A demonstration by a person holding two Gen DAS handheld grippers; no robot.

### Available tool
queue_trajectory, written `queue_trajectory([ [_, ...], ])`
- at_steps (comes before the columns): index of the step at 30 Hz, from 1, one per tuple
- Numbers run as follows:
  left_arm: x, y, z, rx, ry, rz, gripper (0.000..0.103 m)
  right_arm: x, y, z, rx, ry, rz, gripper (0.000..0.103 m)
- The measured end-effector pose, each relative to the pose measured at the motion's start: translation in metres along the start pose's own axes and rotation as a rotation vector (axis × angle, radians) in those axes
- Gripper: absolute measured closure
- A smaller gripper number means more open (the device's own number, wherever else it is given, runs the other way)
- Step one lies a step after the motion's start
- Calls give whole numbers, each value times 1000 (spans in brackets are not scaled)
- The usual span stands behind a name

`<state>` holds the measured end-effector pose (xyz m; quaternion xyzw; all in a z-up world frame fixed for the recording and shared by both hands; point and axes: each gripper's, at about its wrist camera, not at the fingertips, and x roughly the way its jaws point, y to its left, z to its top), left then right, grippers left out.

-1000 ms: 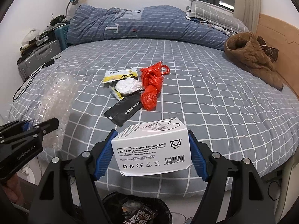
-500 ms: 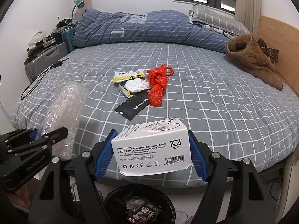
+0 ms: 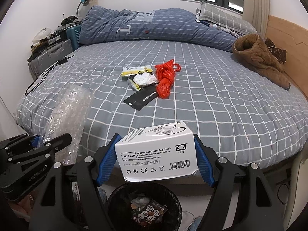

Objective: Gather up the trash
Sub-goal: 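Carry the bubble wrap and earphone box with both tools over the black bin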

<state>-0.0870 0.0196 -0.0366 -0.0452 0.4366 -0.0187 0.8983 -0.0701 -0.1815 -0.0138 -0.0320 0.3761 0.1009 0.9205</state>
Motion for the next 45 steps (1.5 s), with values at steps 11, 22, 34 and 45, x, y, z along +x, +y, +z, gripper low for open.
queue_trajectory([
  [11, -12, -4, -23, 0, 15, -4, 74, -14, 4, -17, 2, 13, 11, 33],
  [22, -18, -3, -54, -22, 75, 4, 73, -25, 13, -39, 1, 42, 18, 33],
  [34, -34, 1, -80, -39, 118, 22, 74, -46, 14, -60, 11, 60, 4, 33],
  [45, -34, -4, -110, -29, 170, 14, 74, -57, 20, -86, 0, 92, -26, 33],
])
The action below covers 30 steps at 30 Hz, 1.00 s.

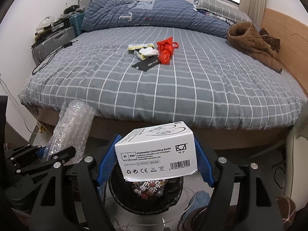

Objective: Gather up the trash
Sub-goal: 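Carry the bubble wrap and earphone box with both tools over the black bin, then lower the right tool over the bin and open it to drop the earphone box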

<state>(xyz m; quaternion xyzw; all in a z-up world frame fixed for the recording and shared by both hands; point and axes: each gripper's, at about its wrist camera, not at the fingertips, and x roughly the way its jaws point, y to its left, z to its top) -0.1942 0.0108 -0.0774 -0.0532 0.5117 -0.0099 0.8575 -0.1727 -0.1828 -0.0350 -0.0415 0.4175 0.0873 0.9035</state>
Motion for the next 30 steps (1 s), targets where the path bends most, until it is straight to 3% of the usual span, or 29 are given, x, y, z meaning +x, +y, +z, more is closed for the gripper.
queue_trajectory([
  [21, 95, 18, -15, -10, 125, 1, 74, 98, 1, -39, 0, 175, 3, 33],
  [30, 121, 23, -15, -3, 142, 12, 74, 132, 11, -51, -9, 248, 19, 33],
])
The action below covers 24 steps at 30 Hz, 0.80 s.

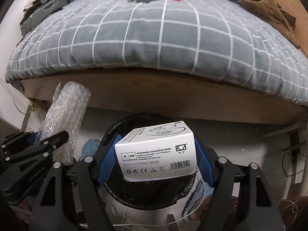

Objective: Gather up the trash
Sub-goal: 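Lower the right tool over the bin and open it to drop the earphone box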

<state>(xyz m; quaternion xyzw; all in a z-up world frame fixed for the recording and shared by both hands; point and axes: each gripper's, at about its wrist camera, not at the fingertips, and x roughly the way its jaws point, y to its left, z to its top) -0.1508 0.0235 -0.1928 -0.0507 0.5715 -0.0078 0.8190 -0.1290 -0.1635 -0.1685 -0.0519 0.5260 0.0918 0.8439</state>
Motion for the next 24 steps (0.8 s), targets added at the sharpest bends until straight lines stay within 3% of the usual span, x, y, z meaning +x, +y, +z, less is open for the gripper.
queue_trajectory([
  [8, 5, 18, 0, -37, 6, 22, 74, 13, 8, 4, 0, 22, 15, 30],
  [10, 4, 18, -1, -38, 6, 24, 74, 14, 8, 5, 1, 14, 9, 18],
  [13, 5, 16, -1, -36, 7, 24, 74, 9, 4, 7, 6, -12, -16, 13],
  [24, 1, -30, 6, 27, -6, -28, 74, -13, -46, 0, 53, -46, -84, 8],
])
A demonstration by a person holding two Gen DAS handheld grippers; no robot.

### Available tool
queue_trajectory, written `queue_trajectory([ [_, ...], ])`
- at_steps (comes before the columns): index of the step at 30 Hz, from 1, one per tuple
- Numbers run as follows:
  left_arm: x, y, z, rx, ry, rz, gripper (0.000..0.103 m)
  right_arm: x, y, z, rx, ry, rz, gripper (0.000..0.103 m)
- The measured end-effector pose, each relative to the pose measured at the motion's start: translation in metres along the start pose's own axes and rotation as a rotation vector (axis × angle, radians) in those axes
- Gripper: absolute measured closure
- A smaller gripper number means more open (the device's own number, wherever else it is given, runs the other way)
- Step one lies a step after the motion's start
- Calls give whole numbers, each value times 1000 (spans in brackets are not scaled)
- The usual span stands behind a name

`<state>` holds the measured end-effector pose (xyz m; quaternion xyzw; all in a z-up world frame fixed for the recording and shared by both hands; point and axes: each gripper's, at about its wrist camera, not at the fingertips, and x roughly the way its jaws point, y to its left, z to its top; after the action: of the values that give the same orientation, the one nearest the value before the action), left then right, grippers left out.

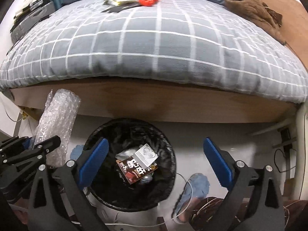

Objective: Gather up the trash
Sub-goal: 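Lower the right tool over the bin and open it to drop the earphone box, then lower the left tool over the bin and open it to drop the bubble wrap, then raise both empty tools from the bin back toward the bed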

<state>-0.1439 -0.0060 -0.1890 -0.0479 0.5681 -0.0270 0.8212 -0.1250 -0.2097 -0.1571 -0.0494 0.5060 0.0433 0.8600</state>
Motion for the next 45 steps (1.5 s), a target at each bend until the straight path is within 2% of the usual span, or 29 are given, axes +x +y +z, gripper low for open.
queue_trajectory([
  [7, 0, -37, 0, 54, -2, -23, 74, -13, -45, -8, 58, -12, -36, 8],
  [20, 10, -85, -1, 131, 11, -59, 72, -10, -90, -25, 140, 26, -75, 8],
  [23, 12, -87, -3, 135, 8, -54, 68, -9, -92, -24, 147, 32, -80, 8],
  [26, 14, -86, -5, 137, 1, -39, 57, -10, -91, -23, 146, 26, -81, 8],
  [28, 11, -84, -3, 136, -10, -29, 43, -11, -89, -21, 144, 23, -84, 8],
  [31, 7, -75, -1, 126, -35, -20, 28, -13, -87, -17, 138, 12, -85, 8],
  [37, -12, -65, 9, 113, -105, 30, 7, -24, -86, -7, 137, -35, -90, 8],
  [45, -49, -44, 35, 71, -208, 73, 6, -53, -79, 18, 126, -138, -78, 8],
])
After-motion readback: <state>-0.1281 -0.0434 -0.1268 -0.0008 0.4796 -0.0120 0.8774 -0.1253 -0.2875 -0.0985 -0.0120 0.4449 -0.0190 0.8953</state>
